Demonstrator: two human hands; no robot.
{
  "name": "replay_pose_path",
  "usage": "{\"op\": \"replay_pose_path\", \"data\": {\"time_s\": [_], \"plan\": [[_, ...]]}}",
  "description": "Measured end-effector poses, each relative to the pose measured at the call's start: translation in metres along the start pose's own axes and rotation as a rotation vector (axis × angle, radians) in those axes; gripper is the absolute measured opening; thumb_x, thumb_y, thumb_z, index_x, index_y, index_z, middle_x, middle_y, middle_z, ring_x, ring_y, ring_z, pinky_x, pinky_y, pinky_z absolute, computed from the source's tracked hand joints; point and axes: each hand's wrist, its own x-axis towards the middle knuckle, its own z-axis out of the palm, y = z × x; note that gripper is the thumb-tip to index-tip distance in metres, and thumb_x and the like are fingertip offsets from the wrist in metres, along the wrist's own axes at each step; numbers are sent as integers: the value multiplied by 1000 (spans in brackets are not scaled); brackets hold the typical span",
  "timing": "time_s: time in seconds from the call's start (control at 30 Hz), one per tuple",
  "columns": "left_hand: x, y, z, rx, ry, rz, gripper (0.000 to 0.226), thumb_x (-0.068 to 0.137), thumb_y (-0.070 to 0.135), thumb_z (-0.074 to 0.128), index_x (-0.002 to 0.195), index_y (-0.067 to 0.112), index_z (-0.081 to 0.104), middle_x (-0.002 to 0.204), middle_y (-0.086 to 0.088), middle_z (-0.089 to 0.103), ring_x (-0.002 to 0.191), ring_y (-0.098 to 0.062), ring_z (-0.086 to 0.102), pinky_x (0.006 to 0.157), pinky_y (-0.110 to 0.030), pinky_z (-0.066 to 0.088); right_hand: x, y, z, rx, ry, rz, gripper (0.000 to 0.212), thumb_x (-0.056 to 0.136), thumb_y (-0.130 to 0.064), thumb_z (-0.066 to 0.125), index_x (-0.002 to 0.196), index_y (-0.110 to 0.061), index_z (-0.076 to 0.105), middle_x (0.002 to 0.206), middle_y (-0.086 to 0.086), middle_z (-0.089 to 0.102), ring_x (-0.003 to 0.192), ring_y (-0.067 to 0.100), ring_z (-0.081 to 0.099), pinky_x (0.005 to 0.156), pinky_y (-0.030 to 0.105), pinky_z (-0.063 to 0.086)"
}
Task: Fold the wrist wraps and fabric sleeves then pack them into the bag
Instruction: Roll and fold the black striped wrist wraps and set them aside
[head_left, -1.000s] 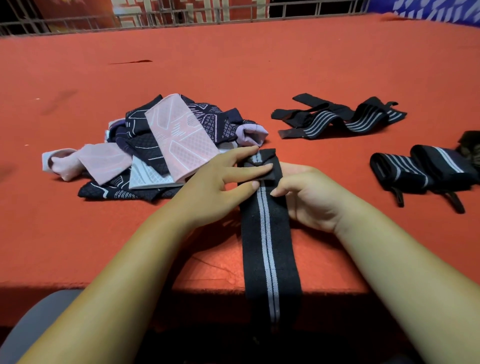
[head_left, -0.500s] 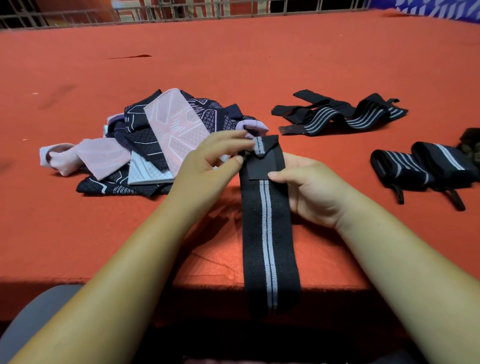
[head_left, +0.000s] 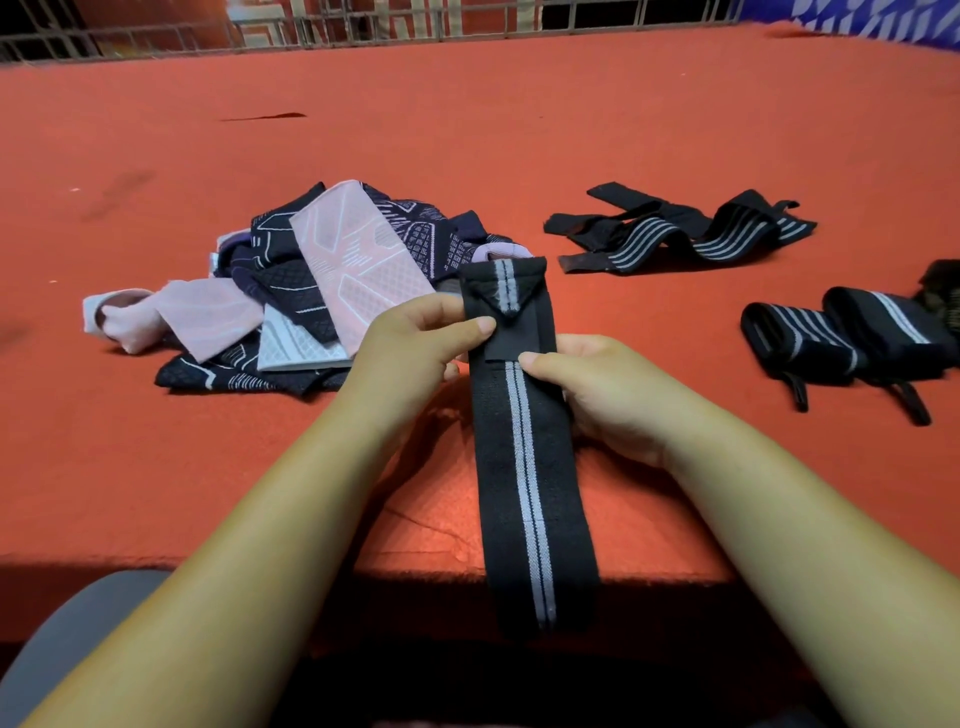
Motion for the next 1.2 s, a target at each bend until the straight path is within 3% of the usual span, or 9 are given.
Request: {"op": "replay_pose_path", "data": {"time_s": [0.17,0.23,0.37,0.5,0.63,0.73,0.83,0.97,1.2], "plan": [[2,-5,-2,1,-162,-31,26,98,5,71,123,15,73,120,-19,76,95,-31,75,71,-40,59,2,4,-6,-47,19,-52,26,110,-16,56,131,-7,70,123,22,77,123,48,69,112,64,49],[3,-6,-4,32,-194,-39,33,96,0,71,123,19,75,121,-19,75,103,-30,76,75,-40,61,3,6,-7,-53,4,-78,28,110,-17,57,133,-9,70,126,20,76,124,44,70,114,64,47],[2,-6,0,58,-91,14,31,92,-6,72,116,13,79,90,-2,77,85,-18,74,73,-31,60,5,4,-4,-4,-1,-56,31,110,-19,55,133,-5,69,126,22,76,123,42,71,112,63,51],[10,-11,2,104,31,40,30,91,-1,74,115,17,79,103,-6,82,96,-36,78,83,-51,64,3,0,-3,36,-22,73,30,113,-15,47,134,-5,67,124,18,77,112,31,76,87,43,66],[12,-15,1,154,56,77,31,92,3,74,117,22,78,104,-2,80,85,-22,73,64,-33,51,2,-1,-7,68,-6,114,30,112,-9,45,130,0,68,123,23,76,95,29,76,73,40,67],[11,-14,-1,150,8,114,37,93,-6,68,120,18,78,113,-11,80,104,-34,76,84,-43,61,4,0,-10,135,9,119,32,112,-8,45,133,4,65,121,24,76,86,26,76,66,38,66],[9,-6,-5,179,-59,138,44,91,-15,62,117,15,80,113,-7,82,111,-26,76,103,-42,58,4,-1,-13,210,1,128,33,113,-8,42,136,0,65,114,18,78,80,21,78,59,33,63],[4,-2,-8,254,-64,130,39,89,-10,66,104,21,85,101,3,83,95,-10,75,95,-35,60,2,-2,-17,236,-11,109,37,112,-9,41,138,-5,67,128,20,75,97,26,78,78,39,68],[0,-5,-11,335,-33,41,46,89,-3,58,102,30,87,103,0,83,108,-30,77,105,-57,58,1,-6,-15,309,37,158,50,107,-19,38,147,4,59,147,30,60,142,51,51,120,66,40]]}}
